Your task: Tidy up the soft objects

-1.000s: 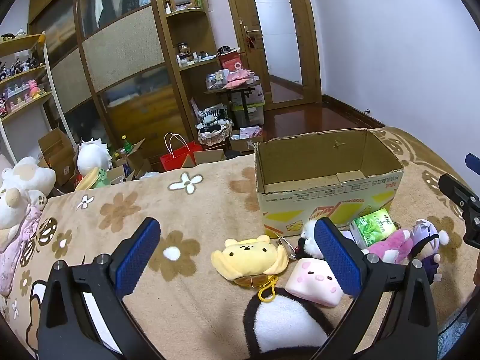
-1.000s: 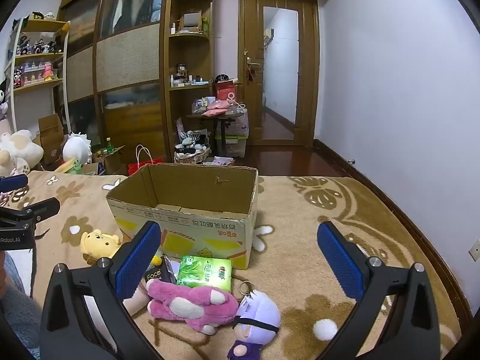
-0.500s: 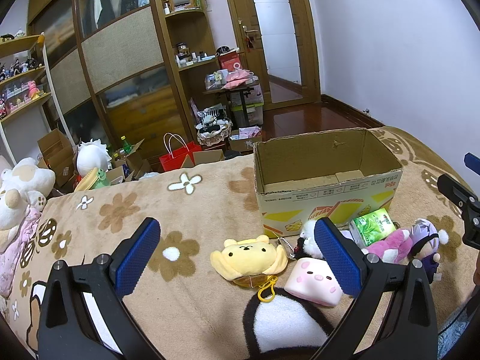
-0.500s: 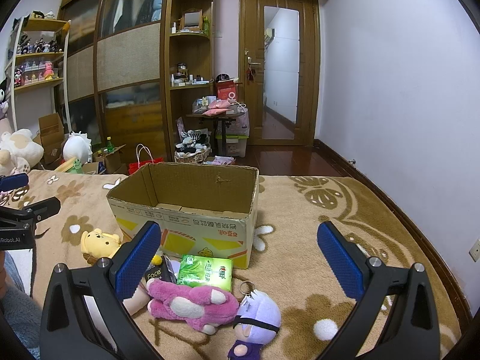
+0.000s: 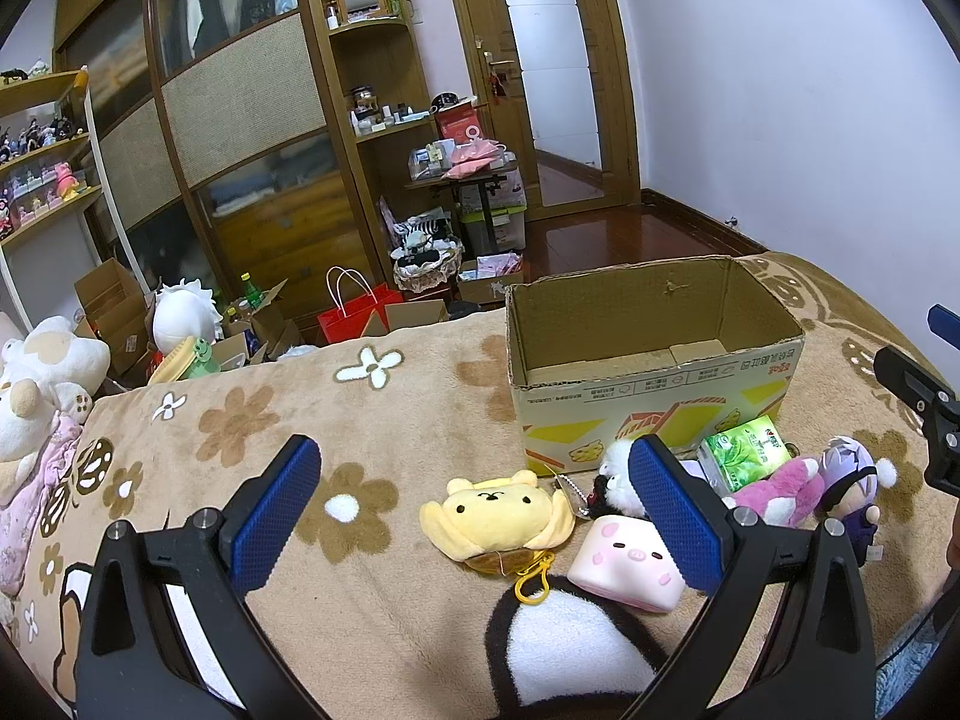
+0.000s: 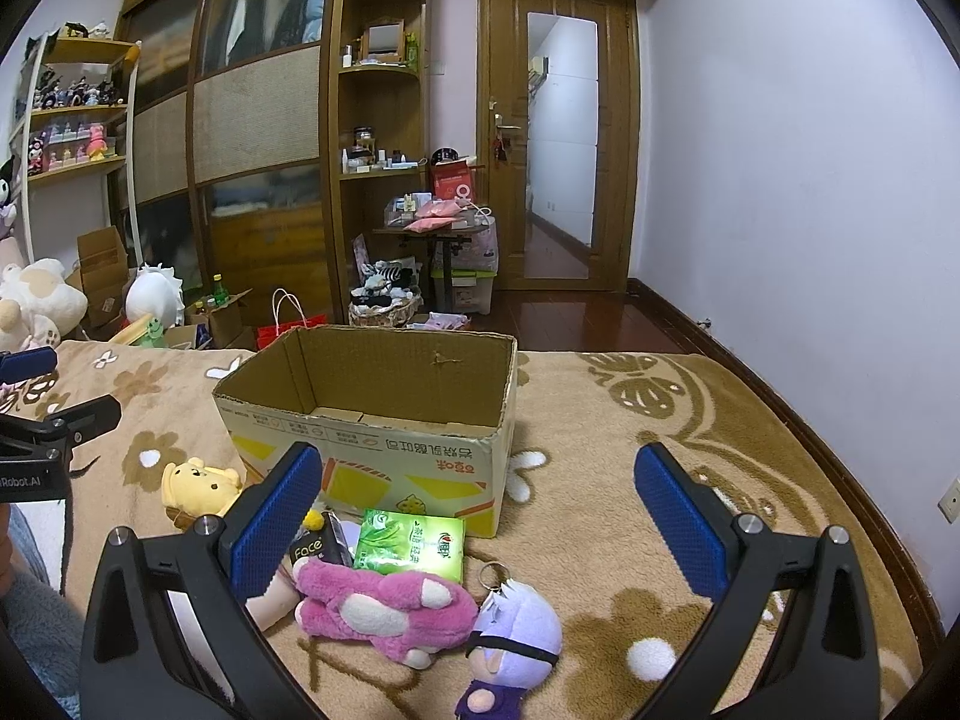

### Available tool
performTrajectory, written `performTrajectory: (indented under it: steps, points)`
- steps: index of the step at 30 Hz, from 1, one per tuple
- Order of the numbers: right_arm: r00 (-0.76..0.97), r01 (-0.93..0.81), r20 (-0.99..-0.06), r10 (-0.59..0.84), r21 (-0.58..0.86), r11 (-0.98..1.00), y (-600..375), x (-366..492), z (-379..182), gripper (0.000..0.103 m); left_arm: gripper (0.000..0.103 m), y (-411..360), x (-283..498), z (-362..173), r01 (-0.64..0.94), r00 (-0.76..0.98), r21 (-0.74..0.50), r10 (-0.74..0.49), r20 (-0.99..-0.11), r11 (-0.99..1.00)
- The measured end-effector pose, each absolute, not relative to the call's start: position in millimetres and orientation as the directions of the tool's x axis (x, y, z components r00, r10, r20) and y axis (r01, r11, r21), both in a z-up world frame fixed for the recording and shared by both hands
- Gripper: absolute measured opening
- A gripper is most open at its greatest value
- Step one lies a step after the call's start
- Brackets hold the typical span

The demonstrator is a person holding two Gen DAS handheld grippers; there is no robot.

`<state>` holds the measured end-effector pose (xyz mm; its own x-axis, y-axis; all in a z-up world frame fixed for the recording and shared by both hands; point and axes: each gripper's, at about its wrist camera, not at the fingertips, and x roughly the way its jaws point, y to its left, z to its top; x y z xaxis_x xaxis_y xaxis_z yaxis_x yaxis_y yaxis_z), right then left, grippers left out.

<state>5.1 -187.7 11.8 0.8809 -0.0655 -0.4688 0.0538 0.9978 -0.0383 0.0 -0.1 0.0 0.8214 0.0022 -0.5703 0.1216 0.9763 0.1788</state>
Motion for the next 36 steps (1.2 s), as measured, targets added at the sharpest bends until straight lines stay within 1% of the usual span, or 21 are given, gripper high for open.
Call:
performTrajectory:
  steps: [36]
  points:
    - [0.882, 0.055, -0.467, -0.066, -0.037, 0.998, -187.0, 4.7, 11.0, 0.103, 0.102, -0.1, 0.0, 0.0, 0.122, 0.821, 0.181, 0.003, -0.570, 0.976]
